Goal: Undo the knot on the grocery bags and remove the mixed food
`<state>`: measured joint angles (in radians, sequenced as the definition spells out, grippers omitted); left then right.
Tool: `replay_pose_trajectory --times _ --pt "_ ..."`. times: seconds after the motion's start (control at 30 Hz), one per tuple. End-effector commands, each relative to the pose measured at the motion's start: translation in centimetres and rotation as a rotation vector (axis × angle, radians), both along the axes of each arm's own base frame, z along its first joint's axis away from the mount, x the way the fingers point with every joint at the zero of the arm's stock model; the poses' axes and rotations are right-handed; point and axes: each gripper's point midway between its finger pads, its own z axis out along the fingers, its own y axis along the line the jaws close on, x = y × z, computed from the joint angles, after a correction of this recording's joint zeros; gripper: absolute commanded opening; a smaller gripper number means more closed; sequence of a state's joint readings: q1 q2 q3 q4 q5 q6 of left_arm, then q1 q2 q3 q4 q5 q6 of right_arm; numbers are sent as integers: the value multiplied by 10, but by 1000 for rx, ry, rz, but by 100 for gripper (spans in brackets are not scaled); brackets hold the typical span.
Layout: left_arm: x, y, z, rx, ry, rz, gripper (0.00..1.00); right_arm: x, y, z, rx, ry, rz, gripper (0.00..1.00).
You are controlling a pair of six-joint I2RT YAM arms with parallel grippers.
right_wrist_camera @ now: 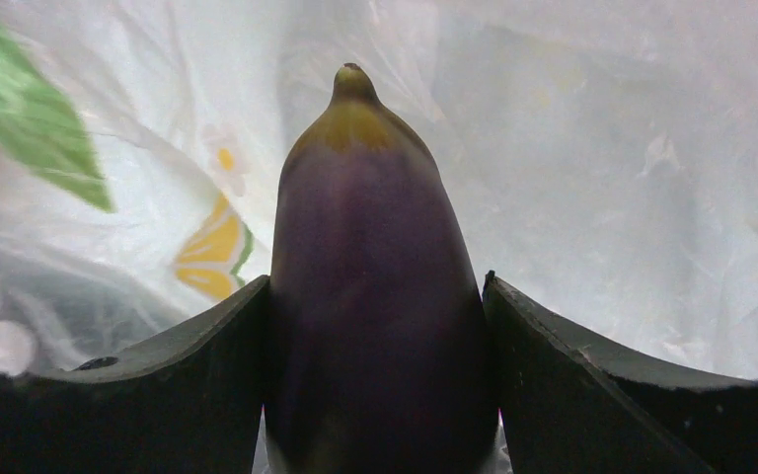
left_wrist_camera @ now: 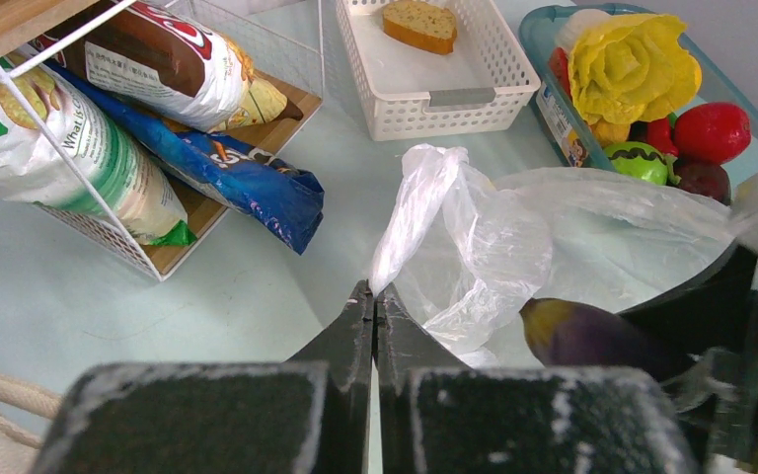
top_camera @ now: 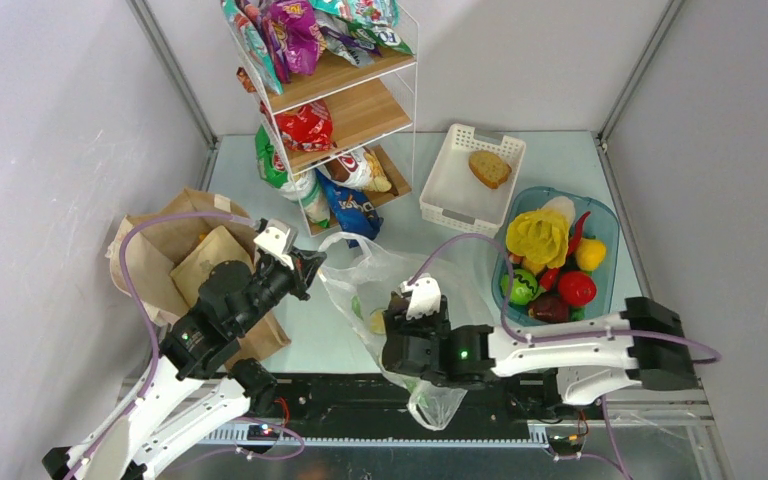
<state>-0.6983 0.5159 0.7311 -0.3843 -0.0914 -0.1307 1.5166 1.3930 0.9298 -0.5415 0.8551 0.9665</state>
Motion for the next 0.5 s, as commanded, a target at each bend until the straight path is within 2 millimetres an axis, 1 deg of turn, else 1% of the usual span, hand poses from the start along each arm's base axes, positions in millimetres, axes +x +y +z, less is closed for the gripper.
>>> replay_pose_trajectory --times 0.0,0.03,0.13,0.17,0.2,0.23,0.27,0.3,0.33,0.37,0.4,0.43,0.47 --pt "0 -2 11 -14 -26 -9 0 1 2 34 5 -75 124 47" --pt "0 -2 11 -14 -25 -9 0 1 3 42 19 -74 152 46" --pt "1 -2 10 -11 -22 -5 0 5 3 57 55 -59 207 46" --pt "1 -2 9 -10 -21 -5 0 8 5 62 66 -53 240 45" --pt "1 -2 9 -9 -21 -5 0 14 5 66 81 -55 243 45" --pt "2 -2 8 -7 -20 -3 0 12 8 70 91 -44 297 45" --pt "2 -2 8 -6 -20 -2 0 20 6 73 109 -39 290 45" --pt "2 -2 8 -6 -20 0 0 17 8 79 136 -20 335 44" --pt "3 -2 8 -6 -20 0 0 24 6 84 158 -22 324 43" --pt "3 -1 8 -6 -19 2 0 24 5 92 181 -30 345 43" --pt "3 -1 8 -5 -19 2 0 29 3 98 199 -45 339 43" --pt "3 -1 8 -5 -19 2 0 29 1 108 220 -62 356 43" --pt "3 -1 8 -5 -20 4 0 35 -3 113 235 -71 342 43"
